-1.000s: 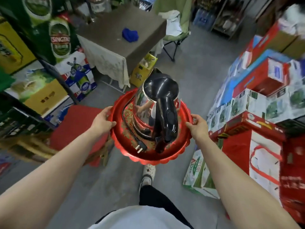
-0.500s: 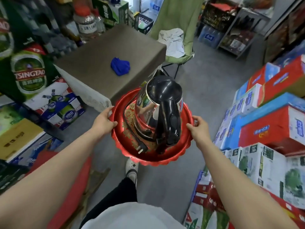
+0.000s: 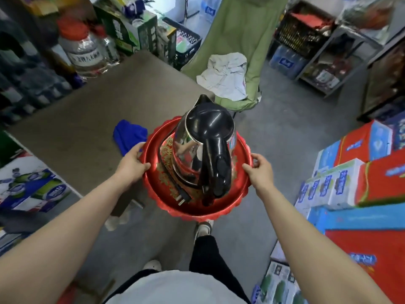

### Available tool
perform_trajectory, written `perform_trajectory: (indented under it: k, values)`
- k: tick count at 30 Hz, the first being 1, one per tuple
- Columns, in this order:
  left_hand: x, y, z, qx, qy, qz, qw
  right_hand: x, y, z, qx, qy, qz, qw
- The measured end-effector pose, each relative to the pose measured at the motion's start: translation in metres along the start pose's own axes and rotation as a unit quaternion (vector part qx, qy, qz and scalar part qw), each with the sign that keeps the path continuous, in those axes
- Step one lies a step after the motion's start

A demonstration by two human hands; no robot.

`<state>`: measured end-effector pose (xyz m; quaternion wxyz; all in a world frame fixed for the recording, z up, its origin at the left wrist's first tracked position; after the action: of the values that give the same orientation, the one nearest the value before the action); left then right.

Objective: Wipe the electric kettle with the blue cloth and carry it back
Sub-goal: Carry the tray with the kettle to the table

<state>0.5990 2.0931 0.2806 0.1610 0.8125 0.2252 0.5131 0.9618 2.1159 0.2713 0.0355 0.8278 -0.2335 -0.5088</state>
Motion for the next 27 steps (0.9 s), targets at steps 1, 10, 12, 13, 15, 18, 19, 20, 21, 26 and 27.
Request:
perform_trajectory:
  k: [1,10,12,13,15,18,19,20,21,26,27]
  values:
    - [0.010,-0.016,0.007,0.009,0.006,-0.006,1.000,-0.008,-0.028,0.002,-0.008,0.009,-0.007,1.000]
    - [0.062,-0.135,0.016,0.109,0.065,-0.062,0.990,-0.107,-0.228,0.058,-0.111,0.117,-0.071,0.984]
    - [0.066,-0.163,0.009,0.124,0.068,-0.070,0.987,-0.128,-0.257,0.082,-0.129,0.124,-0.076,0.981]
    - [0.068,-0.177,0.004,0.126,0.075,-0.074,0.986,-0.137,-0.272,0.095,-0.138,0.130,-0.077,0.979]
    - [0.070,-0.207,-0.009,0.128,0.089,-0.080,0.984,-0.153,-0.299,0.123,-0.149,0.135,-0.084,0.976]
    - [0.079,-0.247,-0.030,0.156,0.086,-0.087,0.980,-0.177,-0.337,0.167,-0.171,0.141,-0.089,0.971]
    - [0.083,-0.260,-0.037,0.164,0.082,-0.092,0.979,-0.185,-0.349,0.183,-0.178,0.144,-0.092,0.969]
    - [0.084,-0.272,-0.043,0.174,0.077,-0.098,0.977,-0.192,-0.360,0.198,-0.187,0.148,-0.098,0.966]
    - [0.082,-0.286,-0.050,0.181,0.070,-0.106,0.975,-0.199,-0.372,0.214,-0.196,0.155,-0.104,0.963]
    - [0.072,-0.347,-0.078,0.224,0.073,-0.142,0.961,-0.241,-0.433,0.297,-0.250,0.167,-0.134,0.944]
    - [0.069,-0.359,-0.082,0.232,0.082,-0.149,0.958,-0.248,-0.446,0.316,-0.261,0.173,-0.141,0.939]
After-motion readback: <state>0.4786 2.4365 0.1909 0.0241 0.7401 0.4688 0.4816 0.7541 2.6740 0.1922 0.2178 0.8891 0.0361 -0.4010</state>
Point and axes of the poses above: each hand's wrist, its own y-axis away from the middle knuckle, its own z-axis out of the palm, x = y × z, the point moved 2 cm from there along -y, towards the middle knuckle, and after that the axes turned 3 degrees about -y, right-handed, at the moved point
